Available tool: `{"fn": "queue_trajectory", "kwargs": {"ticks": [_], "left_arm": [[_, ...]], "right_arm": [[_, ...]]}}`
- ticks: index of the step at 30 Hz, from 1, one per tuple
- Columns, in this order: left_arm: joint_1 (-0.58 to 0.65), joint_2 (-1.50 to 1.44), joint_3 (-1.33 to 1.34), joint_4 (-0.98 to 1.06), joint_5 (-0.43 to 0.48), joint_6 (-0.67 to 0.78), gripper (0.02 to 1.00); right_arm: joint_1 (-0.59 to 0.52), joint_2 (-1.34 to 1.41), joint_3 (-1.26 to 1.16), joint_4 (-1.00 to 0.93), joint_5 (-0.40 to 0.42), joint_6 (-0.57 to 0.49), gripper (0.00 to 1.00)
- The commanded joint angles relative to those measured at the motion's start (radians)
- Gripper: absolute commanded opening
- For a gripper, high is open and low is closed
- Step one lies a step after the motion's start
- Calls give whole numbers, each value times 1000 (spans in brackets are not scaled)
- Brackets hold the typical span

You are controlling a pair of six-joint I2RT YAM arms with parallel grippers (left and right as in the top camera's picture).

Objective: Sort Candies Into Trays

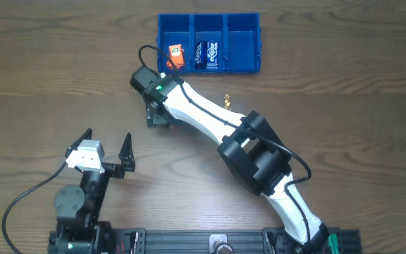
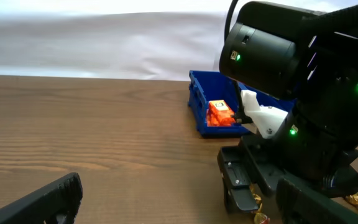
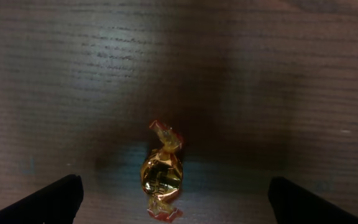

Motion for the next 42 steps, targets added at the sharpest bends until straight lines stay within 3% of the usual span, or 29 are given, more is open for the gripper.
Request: {"fn": "queue_trajectory", "kwargs": {"ticks": [1, 17, 21, 38, 42], "left_arm": [[-3, -6, -21, -32, 19, 3, 998], [-3, -6, -21, -32, 19, 3, 998], [-3, -6, -21, -32, 19, 3, 998], [-3, -6, -21, -32, 19, 3, 998], [-3, -6, -21, -32, 19, 3, 998]], "right_arm": [[-9, 17, -6, -2, 21, 48, 969], [-9, 24, -25, 5, 28, 52, 869], [-8, 27, -25, 16, 28, 52, 787], [7, 40, -25, 45, 50, 47, 625], [11, 40, -25, 52, 50, 40, 417]]}}
